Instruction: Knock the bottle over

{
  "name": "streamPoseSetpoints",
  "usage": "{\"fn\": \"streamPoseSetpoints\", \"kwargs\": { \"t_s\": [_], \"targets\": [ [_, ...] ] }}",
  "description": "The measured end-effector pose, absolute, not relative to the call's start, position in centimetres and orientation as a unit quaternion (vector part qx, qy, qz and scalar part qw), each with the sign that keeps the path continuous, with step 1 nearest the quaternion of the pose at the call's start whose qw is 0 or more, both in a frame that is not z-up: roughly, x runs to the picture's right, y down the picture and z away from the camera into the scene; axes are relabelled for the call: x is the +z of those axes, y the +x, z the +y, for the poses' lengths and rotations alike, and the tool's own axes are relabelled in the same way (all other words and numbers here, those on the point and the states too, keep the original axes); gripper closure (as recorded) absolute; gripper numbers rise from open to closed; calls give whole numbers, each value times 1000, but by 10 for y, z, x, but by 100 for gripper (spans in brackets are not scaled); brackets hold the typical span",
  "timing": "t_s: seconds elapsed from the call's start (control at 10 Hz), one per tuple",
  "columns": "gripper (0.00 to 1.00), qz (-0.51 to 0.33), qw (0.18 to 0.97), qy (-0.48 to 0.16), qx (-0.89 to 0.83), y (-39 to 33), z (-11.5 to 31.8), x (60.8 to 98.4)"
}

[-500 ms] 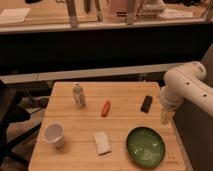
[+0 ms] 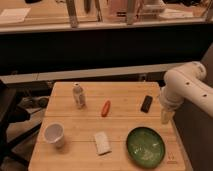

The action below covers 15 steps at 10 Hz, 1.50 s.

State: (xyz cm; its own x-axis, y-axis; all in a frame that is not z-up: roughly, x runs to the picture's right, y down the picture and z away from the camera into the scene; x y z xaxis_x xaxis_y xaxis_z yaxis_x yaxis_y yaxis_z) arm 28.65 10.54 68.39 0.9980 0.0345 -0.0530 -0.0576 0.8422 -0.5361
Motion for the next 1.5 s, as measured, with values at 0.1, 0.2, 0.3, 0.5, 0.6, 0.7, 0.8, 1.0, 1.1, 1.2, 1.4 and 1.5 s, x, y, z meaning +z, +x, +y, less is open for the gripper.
{"fn": "streamPoseSetpoints", "kwargs": {
  "t_s": [0.1,0.2,0.3,0.5,0.6,0.7,0.8,1.0,1.1,1.2,1.4,1.5],
  "targets": [
    [20,21,960,-280,24,286,105,684],
    [20,21,960,-280,24,286,105,684],
    [20,22,960,-279,22,287,105,684],
    [20,27,964,-266,-2,270,92,694],
    [20,30,966,-256,-19,252,80,702],
    [20,32,967,-251,-30,243,73,708],
    [20,33,968,-247,-36,238,70,711],
    [20,35,970,-237,-52,227,63,716],
    [20,35,971,-231,-60,218,56,719],
    [20,35,971,-226,-67,206,50,723],
    [20,36,972,-215,-84,185,37,730],
    [20,37,973,-210,-91,181,32,732]
  ]
}}
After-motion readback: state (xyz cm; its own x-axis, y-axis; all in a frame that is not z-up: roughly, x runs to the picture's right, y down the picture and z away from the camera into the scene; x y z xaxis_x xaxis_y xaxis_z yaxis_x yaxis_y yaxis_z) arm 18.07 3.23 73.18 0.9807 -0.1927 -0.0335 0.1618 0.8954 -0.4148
